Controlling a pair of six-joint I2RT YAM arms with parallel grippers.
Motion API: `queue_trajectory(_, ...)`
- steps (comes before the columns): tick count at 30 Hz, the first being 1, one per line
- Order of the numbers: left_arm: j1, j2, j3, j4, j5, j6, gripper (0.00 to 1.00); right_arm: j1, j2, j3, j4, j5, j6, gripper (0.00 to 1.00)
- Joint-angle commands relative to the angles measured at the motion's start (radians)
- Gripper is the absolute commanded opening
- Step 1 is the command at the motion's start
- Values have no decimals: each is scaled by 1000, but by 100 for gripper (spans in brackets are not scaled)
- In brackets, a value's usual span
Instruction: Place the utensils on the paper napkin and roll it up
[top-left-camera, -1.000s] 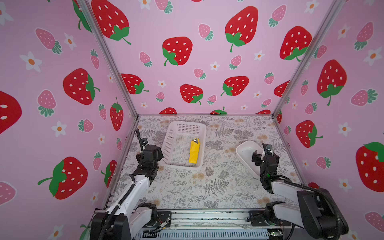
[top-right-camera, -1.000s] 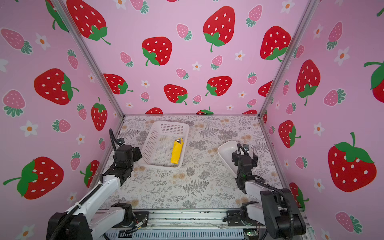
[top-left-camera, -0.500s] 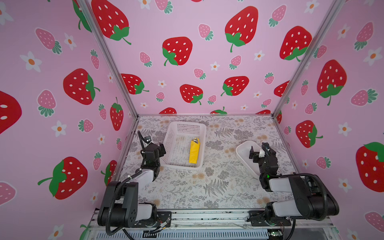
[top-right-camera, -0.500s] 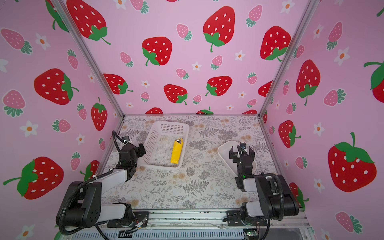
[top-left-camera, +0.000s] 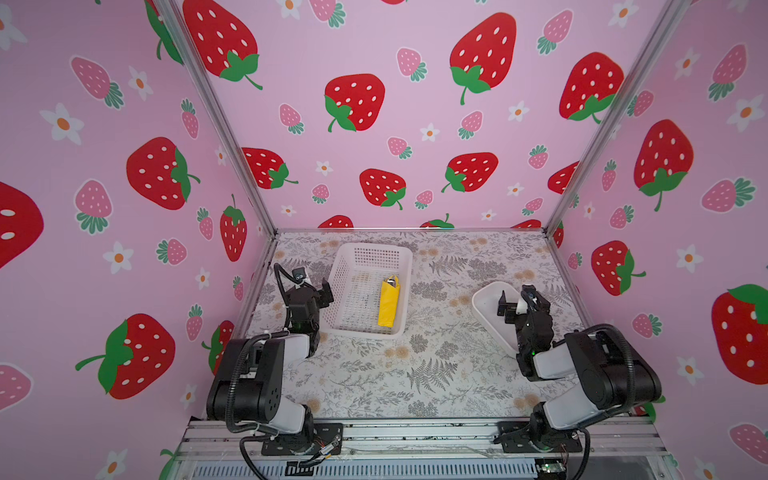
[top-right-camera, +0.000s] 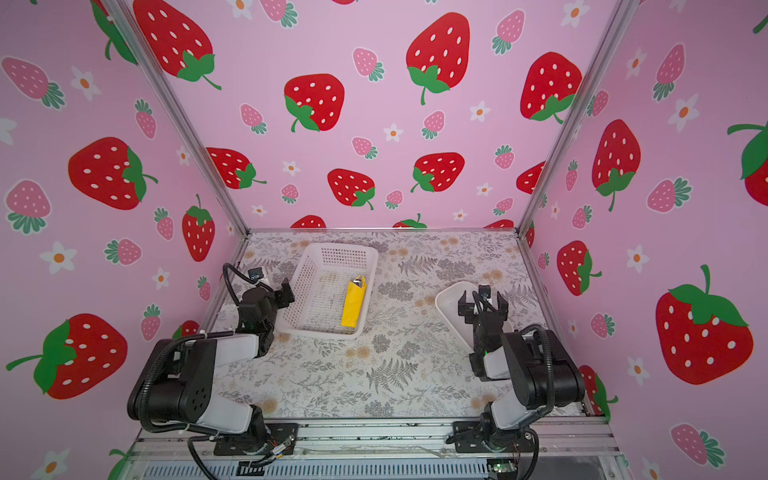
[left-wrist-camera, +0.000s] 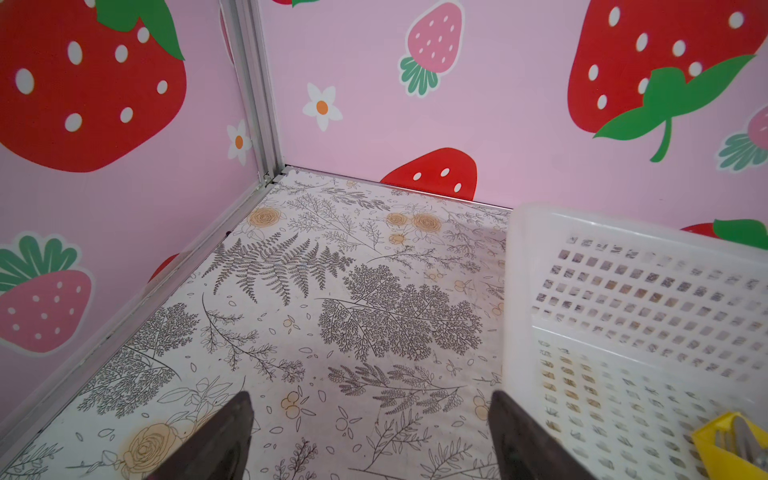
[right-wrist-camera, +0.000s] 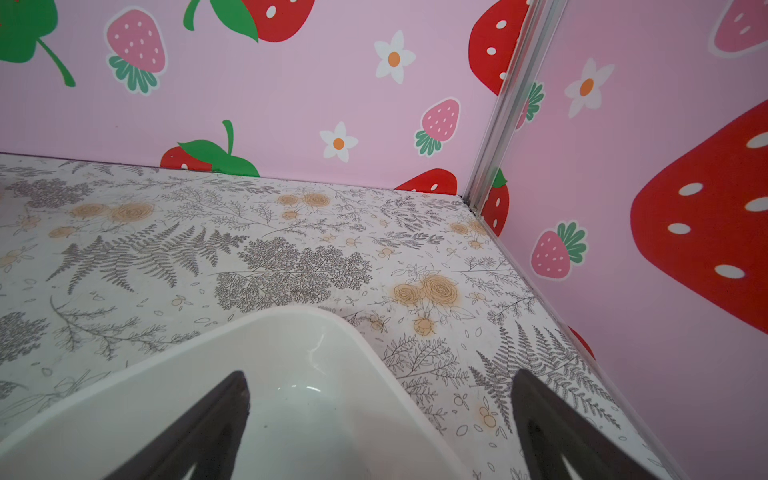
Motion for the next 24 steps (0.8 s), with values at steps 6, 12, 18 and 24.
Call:
queue_trajectory(6,-1,38,-15,-86,1,35,99,-9,7,20,-28,47,15,100)
queue_trajectory(12,-3,37,-16,-84,0,37,99,-10,8,22,-30,47,16,100)
queue_trajectory(18,-8,36,-19,-80,-7,40,99,-9,8,22,-31,47,17,100)
queue_trajectory(24,-9,37,-17,-80,-8,40,99,-10,8,23,-30,47,16,100)
